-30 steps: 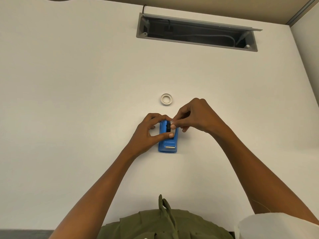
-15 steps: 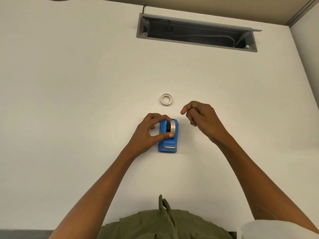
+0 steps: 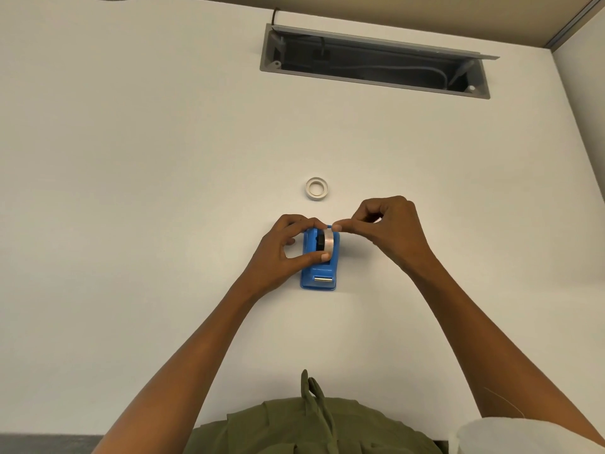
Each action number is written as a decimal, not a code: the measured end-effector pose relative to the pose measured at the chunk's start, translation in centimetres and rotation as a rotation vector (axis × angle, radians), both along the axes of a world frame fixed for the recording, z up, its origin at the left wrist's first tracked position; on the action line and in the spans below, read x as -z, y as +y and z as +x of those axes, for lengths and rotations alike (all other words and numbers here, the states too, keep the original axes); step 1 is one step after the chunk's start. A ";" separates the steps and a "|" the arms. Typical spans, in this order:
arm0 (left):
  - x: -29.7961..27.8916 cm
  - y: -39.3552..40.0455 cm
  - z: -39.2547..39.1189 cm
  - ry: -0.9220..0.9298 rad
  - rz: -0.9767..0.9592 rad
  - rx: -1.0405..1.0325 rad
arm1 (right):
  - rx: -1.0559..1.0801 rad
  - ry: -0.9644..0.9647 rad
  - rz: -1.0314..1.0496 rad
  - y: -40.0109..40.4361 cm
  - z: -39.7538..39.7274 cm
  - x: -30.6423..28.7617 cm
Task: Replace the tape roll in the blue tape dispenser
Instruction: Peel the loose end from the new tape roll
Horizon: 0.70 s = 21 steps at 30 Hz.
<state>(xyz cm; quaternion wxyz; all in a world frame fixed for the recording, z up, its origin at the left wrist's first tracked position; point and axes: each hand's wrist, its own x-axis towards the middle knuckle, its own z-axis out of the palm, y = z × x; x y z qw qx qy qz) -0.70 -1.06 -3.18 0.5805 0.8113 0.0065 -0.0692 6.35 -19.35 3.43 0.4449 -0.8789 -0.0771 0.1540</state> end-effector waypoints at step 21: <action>0.2 -0.1 0.0 0.015 0.009 -0.010 | -0.228 0.153 -0.088 1.2 0.9 -1.3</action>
